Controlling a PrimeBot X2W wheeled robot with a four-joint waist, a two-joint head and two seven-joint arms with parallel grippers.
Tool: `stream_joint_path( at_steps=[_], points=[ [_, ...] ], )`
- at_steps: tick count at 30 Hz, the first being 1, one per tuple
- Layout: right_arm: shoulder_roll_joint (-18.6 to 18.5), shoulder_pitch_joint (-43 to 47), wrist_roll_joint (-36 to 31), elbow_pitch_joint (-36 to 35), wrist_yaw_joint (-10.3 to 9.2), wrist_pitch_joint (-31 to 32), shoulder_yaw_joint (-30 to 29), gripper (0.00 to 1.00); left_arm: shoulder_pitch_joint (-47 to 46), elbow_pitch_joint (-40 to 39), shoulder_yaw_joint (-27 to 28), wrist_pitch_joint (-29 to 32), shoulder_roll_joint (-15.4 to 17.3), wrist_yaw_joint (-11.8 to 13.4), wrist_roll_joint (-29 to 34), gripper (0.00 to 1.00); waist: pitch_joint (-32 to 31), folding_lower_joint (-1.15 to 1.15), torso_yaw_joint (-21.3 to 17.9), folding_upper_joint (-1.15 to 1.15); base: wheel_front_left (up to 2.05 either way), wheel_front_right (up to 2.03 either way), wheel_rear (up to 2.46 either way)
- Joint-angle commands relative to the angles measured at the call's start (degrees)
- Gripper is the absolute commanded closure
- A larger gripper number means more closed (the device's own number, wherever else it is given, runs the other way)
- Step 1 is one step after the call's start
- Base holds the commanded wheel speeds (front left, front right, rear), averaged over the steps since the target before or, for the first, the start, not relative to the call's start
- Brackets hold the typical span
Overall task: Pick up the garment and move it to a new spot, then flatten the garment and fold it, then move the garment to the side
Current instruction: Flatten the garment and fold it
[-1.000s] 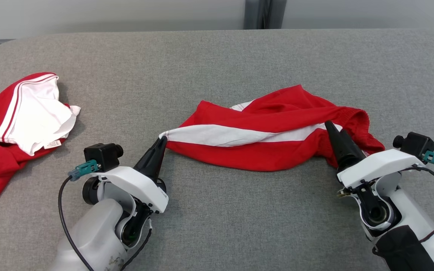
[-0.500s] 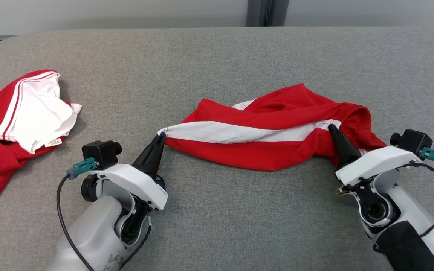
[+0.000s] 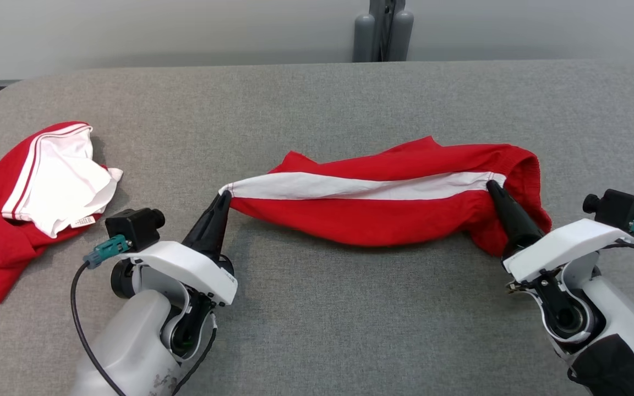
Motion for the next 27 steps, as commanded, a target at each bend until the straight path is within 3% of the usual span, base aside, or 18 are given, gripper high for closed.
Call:
stream_joint_path(
  at_steps=[1,10,16,22,27],
  points=[
    [-0.9,0.7,0.6,-0.9,0.04,0.4,0.0,1.0,0.5,-0.3,0.8,-0.3,0.2,-0.1,0.7,1.0,-0.8,0.0,-0.3,0.0,0.0,0.0,0.0],
    [-8.2,3.3,5.5,-12.7,0.04,9.9,1.3,1.0,4.3,-2.5,7.6,-0.3,-1.0,-0.1,4.6,1.0,-5.3,0.0,-1.6,0.0,0.0,0.0,0.0],
    [-12.6,4.3,10.1,-19.0,0.04,15.5,-1.0,1.0,6.5,-3.8,12.6,-0.3,-2.3,-0.1,7.3,1.0,-7.8,0.0,-2.2,0.0,0.0,0.0,0.0],
    [-14.3,4.7,17.2,-22.3,0.04,18.7,-4.9,1.0,8.0,-5.5,17.8,-0.3,-3.9,-0.1,10.2,1.0,-9.7,0.0,-2.2,0.0,0.0,0.0,0.0],
    [-14.7,2.3,17.9,-22.0,0.04,19.1,-6.2,1.0,8.4,-8.2,21.4,-0.3,-5.0,-0.1,12.5,1.0,-10.5,0.0,-2.1,0.0,0.0,0.0,0.0]
  ],
)
